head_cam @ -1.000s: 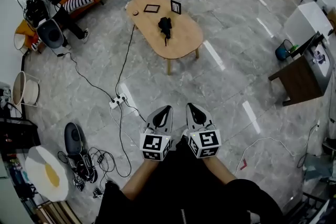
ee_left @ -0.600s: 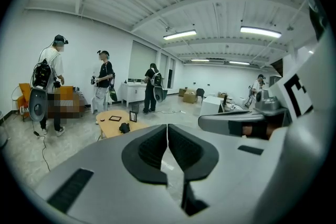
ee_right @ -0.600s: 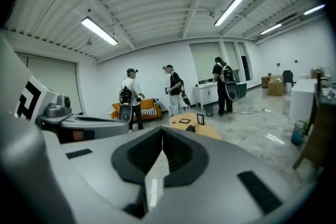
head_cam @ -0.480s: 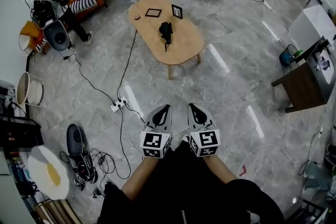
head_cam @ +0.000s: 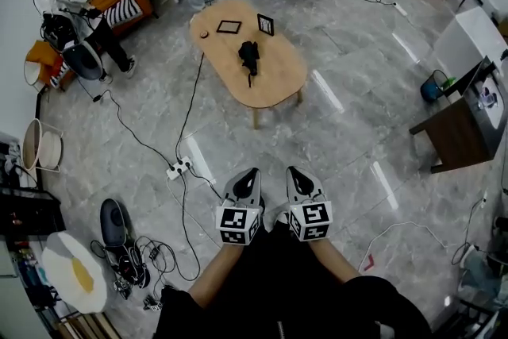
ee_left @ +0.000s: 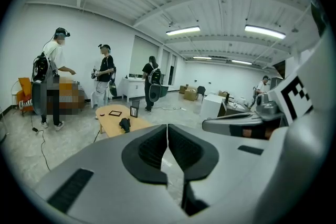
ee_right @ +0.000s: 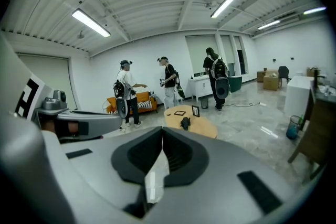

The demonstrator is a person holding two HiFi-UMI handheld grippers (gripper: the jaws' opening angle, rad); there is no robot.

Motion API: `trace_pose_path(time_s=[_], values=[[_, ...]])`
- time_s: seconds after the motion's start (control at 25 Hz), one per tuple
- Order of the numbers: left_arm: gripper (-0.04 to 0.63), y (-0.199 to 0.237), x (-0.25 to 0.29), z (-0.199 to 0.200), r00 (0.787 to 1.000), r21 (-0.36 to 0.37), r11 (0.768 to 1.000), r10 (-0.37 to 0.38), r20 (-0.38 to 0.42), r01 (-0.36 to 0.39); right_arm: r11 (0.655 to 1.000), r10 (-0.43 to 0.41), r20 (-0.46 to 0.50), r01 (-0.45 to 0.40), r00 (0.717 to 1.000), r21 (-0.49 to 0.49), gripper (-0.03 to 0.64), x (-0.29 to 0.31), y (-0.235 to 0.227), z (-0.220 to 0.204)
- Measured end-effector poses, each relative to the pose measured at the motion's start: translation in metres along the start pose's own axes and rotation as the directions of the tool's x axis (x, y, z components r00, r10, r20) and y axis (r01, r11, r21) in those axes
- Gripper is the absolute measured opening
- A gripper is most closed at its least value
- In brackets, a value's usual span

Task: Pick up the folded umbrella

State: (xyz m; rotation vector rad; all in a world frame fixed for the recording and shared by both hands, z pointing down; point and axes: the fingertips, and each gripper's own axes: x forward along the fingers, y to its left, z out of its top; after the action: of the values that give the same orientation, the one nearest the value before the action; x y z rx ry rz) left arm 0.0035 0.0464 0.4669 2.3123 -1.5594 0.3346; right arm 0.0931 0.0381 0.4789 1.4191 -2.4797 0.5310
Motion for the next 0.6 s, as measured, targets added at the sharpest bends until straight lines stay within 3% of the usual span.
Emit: trace_pose_path(time_s=[0.6], values=[[0.017, 0.094, 0.099, 0.064, 0.997, 0.000, 0.998, -0.055, 0.045, 0.056, 0.999, -0.041, -0.022, 0.040, 0.999, -0.023, 0.012, 0.124, -0.010, 0.060]])
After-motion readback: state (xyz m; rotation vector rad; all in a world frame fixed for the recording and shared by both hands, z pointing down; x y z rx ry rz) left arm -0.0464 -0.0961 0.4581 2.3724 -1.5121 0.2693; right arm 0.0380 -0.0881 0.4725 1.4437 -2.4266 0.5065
